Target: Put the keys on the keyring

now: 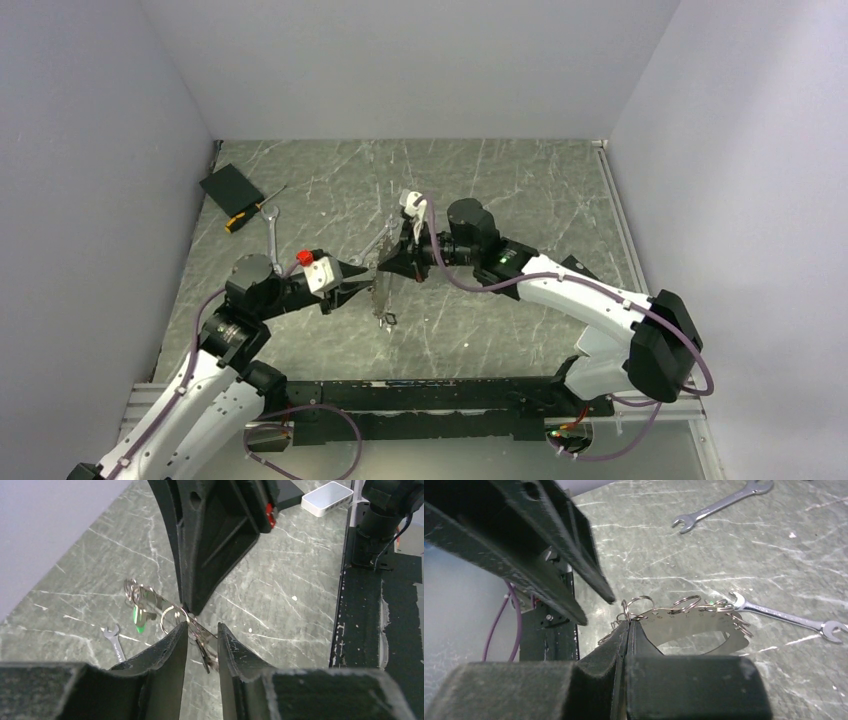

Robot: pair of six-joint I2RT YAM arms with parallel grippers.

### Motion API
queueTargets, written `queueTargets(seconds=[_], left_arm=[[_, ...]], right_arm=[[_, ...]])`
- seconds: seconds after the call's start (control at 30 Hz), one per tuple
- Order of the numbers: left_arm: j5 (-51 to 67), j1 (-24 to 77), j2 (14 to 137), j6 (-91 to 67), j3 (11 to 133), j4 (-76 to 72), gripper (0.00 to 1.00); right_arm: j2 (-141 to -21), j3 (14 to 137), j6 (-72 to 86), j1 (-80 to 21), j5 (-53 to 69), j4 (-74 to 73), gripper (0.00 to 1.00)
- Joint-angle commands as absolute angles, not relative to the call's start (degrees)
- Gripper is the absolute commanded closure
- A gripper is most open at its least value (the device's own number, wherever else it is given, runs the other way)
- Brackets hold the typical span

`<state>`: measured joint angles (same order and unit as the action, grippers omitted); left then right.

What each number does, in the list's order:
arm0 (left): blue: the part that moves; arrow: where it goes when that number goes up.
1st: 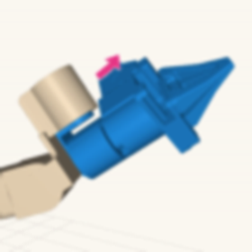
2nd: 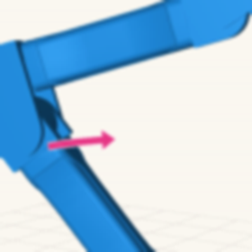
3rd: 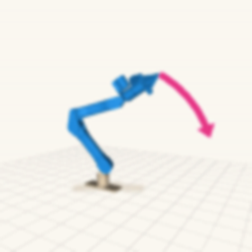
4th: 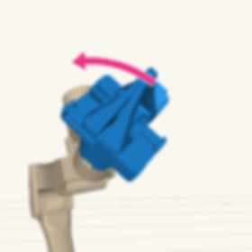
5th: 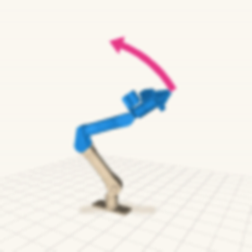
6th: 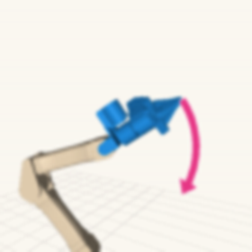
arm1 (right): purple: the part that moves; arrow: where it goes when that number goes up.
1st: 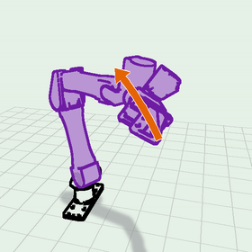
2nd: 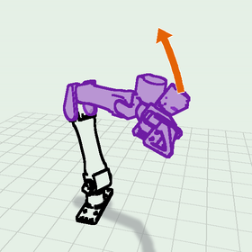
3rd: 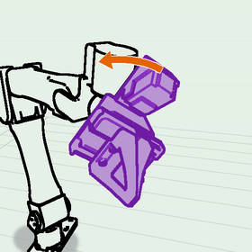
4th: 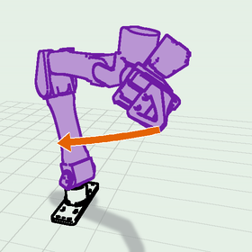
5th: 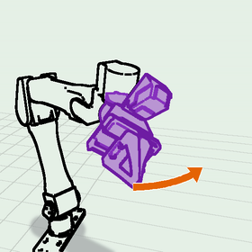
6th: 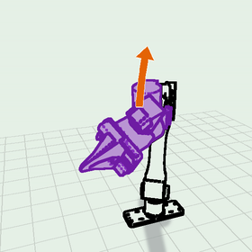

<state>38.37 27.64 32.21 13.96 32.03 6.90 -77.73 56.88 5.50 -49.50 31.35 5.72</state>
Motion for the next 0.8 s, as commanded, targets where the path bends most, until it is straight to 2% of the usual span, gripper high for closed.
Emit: queueTargets(seconds=[0.0, 0.13, 0.3, 0.37, 0.53, 0.67, 0.77], left_arm=[[41.5, 27.7, 33.4, 12.2, 34.8, 6.4, 0.68], [40.3, 27.7, 33.0, 12.4, 34.7, 6.4, 0.71], [40.1, 27.7, 32.7, 12.8, 34.6, 6.7, 0.87], [40.5, 27.7, 32.9, 13.1, 34.7, 6.8, 0.98], [39.8, 27.6, 32.6, 13.7, 35.0, 7.4, 1.0], [37.1, 27.6, 31.6, 13.7, 35.0, 7.7, 1.0], [35.9, 27.6, 31.3, 13.7, 35.2, 7.6, 1.0]], right_arm=[[-74.4, 56.5, 0.6, -52.3, 30.5, 11.1, 1.0], [-74.3, 56.3, -2.6, -54.2, 29.9, 11.0, 1.0], [-74.1, 56.3, -3.1, -54.9, 29.5, 11.2, 1.0], [-73.9, 55.9, -3.1, -55.0, 29.8, 12.2, 1.0], [-73.8, 55.9, -3.6, -55.0, 29.2, 11.6, 0.99], [-73.9, 55.9, -3.1, -55.0, 26.8, 9.4, 0.68], [-73.7, 54.7, -1.4, -55.0, 24.8, 9.7, 0.58]])
